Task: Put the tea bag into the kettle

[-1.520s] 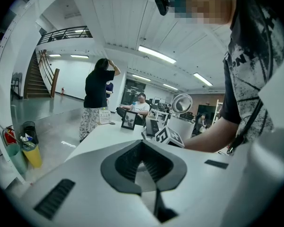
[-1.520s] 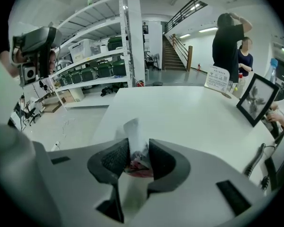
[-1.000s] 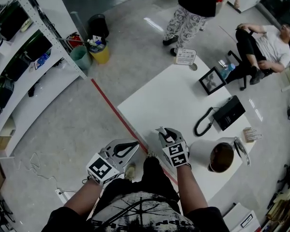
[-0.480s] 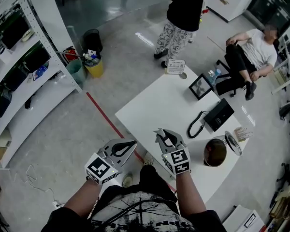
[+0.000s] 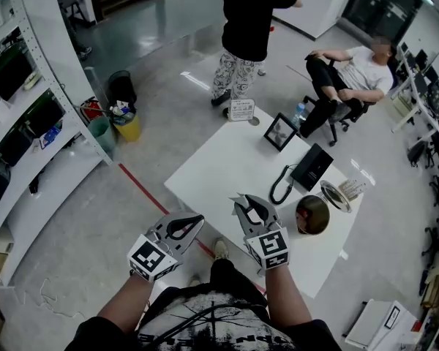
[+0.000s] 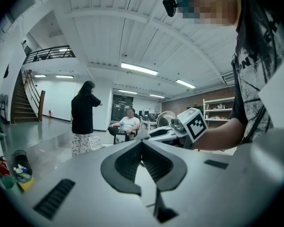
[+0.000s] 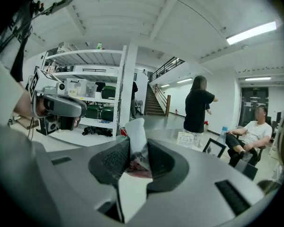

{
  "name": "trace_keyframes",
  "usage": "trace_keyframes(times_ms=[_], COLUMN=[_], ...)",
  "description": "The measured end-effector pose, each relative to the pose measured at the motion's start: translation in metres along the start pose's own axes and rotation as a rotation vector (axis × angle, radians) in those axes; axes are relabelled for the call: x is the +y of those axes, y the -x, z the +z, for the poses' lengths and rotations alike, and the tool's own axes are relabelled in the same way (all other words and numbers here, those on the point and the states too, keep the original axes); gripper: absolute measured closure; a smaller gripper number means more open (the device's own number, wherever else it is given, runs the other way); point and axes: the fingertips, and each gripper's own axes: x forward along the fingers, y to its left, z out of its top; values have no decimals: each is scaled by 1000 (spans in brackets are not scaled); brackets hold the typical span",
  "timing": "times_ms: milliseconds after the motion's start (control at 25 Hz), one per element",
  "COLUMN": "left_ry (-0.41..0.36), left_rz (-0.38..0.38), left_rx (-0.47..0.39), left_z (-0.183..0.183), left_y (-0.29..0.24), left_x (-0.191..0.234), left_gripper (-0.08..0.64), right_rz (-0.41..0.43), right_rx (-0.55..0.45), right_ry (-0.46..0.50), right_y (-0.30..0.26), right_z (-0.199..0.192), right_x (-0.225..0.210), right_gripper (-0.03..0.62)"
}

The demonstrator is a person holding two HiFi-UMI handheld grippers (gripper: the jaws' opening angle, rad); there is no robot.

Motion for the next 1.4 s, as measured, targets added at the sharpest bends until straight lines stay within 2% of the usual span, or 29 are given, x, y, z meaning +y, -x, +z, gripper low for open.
trace_keyframes(times_ms=[480,800,1160,1400], left_ry=[-73,-91,-117,-116], left_rz=[-130,-268,-454,-524], left_rx=[-16,-16,-1,-19], left_z=[12,17,15,21], left_y=[-30,-70,-124,-153], left_x=[-34,-65,-107,-120], left_gripper=[552,551,551,552], right_rz=[-161,-302,-460,-519], right_rx=[-20,-17,27,52], right_ry=[17,-7,-50,-77], right_y=[64,115,169,189], right_z=[0,-8,-38,-51], right_x=[-24,-59,-96,-117], right_gripper=[482,482,482,482])
